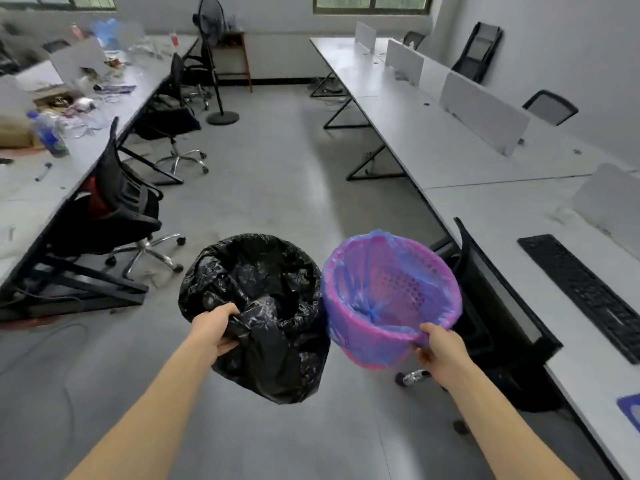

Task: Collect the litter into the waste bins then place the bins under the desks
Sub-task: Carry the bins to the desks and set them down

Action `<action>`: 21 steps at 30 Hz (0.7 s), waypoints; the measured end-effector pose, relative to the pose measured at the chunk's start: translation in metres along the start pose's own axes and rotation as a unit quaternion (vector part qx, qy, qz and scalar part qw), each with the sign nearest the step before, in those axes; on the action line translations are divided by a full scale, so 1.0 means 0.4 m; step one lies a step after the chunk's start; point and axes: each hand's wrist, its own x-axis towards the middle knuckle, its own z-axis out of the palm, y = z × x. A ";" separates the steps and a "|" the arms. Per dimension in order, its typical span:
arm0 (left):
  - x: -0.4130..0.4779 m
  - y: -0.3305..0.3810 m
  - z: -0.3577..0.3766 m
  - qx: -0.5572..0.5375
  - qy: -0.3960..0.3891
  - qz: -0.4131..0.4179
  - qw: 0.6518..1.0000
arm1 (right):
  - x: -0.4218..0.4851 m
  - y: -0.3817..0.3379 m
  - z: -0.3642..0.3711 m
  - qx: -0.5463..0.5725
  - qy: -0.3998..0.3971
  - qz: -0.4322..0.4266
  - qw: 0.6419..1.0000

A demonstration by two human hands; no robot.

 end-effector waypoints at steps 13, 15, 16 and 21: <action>0.674 0.597 0.380 -0.068 -0.007 -0.005 0.998 | 0.537 -0.539 0.530 0.019 0.017 -0.043 0.999; 0.779 0.710 0.445 -0.068 -0.018 -0.008 0.998 | 0.614 -0.629 0.606 0.038 0.010 -0.036 0.999; 0.826 0.755 0.478 -0.064 -0.018 -0.011 0.998 | 0.653 -0.669 0.636 0.041 0.017 -0.029 0.999; 1.040 0.948 0.635 -0.055 -0.033 -0.026 0.998 | 0.835 -0.824 0.784 0.055 0.031 -0.012 0.998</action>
